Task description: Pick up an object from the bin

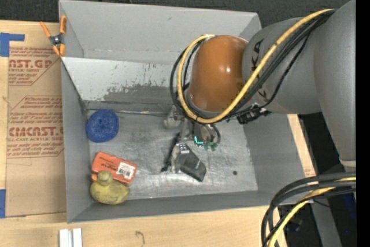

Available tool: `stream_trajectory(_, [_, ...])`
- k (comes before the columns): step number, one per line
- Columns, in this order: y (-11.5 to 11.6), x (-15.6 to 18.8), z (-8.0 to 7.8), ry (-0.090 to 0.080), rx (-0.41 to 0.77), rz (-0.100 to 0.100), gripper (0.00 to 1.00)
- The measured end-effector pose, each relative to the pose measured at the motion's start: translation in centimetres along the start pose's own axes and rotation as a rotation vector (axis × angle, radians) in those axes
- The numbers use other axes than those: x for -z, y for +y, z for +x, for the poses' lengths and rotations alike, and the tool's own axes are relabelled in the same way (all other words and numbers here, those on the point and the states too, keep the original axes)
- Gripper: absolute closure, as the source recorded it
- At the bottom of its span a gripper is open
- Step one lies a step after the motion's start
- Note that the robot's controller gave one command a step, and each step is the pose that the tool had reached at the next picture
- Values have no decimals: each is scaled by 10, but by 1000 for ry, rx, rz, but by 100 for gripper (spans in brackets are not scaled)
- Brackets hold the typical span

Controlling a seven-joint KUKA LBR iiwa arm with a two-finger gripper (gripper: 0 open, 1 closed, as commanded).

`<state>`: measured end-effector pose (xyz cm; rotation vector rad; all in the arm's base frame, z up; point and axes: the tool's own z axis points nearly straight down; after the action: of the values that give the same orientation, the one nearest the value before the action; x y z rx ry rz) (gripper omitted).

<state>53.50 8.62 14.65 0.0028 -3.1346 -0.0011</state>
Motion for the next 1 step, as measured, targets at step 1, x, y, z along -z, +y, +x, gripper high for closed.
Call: stream_trajectory(1, [0,4,-2,-7,-1,-1,0])
